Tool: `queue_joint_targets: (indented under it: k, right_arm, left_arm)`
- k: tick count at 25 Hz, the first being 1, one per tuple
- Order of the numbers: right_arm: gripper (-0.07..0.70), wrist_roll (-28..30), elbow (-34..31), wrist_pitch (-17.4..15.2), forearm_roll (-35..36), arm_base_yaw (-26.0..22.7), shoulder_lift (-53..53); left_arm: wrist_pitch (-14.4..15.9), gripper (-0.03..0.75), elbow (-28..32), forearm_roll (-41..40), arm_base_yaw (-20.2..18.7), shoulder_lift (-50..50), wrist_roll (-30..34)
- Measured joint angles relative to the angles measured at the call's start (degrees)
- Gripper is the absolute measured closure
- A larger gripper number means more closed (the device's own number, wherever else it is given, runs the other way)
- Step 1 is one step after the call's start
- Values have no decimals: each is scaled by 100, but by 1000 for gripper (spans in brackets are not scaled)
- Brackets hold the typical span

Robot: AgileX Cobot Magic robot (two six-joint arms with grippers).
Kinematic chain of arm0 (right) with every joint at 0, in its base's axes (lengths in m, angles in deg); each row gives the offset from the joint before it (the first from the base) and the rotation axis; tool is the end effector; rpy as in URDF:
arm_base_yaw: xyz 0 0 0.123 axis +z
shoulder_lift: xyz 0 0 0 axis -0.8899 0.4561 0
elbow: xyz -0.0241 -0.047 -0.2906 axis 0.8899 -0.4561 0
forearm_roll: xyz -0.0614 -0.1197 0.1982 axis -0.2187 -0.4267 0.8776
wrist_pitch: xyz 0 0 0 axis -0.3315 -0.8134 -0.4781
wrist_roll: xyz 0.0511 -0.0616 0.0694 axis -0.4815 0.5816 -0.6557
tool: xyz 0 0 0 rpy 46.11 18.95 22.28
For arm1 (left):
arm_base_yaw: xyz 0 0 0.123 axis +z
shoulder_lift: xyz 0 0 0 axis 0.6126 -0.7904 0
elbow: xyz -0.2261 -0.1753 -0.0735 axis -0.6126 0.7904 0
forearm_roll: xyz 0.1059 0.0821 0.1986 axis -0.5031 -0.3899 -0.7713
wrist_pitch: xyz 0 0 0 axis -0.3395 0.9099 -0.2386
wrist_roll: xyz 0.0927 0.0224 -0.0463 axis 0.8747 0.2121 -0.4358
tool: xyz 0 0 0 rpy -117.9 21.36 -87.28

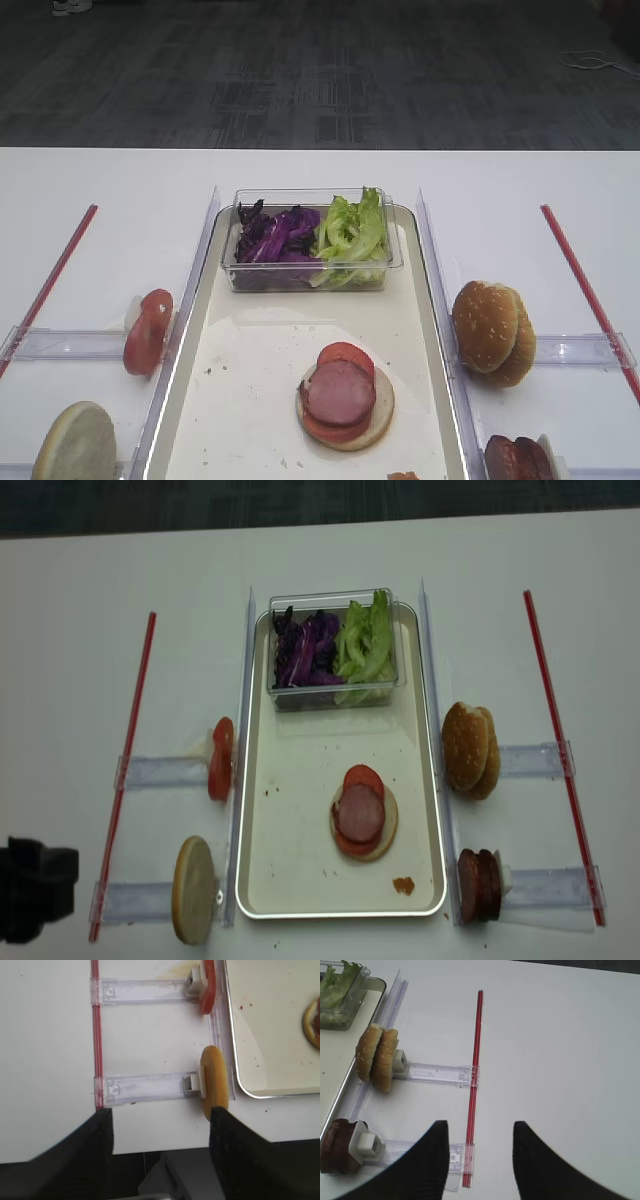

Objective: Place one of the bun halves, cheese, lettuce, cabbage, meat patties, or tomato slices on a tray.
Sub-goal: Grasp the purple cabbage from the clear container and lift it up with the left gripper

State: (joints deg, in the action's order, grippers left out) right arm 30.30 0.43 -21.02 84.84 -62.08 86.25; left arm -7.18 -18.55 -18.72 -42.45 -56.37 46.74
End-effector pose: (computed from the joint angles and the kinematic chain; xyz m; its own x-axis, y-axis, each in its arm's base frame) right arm -0.0160 -0.0015 0.2487 -0.5314 -0.1012 -0.8411 -0.0532 0.9949 -0.0861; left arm 0.0611 -0.0109 0.3041 -0.8640 -0.0173 -0.5032 0.0333 0.9952 -0.0915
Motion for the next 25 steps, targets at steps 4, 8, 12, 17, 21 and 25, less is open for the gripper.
queue_joint_targets:
  k: [4, 8, 12, 17, 21, 25]
  right_arm:
    - [303, 0, 0, 0, 0, 0, 0]
    - [303, 0, 0, 0, 0, 0, 0]
    - [303, 0, 0, 0, 0, 0, 0]
    - [303, 0, 0, 0, 0, 0, 0]
    - [303, 0, 0, 0, 0, 0, 0]
    - [303, 0, 0, 0, 0, 0, 0]
  left_arm:
    - [0, 312, -616, 0, 0, -919, -21]
    - [0, 312, -1353, 0, 0, -1778, -21]
    - [-10, 312, -2080, 0, 0, -2600, -21]
    - [-18, 312, -2890, 0, 0, -3472, 58]
    - [-18, 312, -3392, 0, 0, -4061, 77]
    - [-18, 312, -3816, 0, 0, -4584, 202]
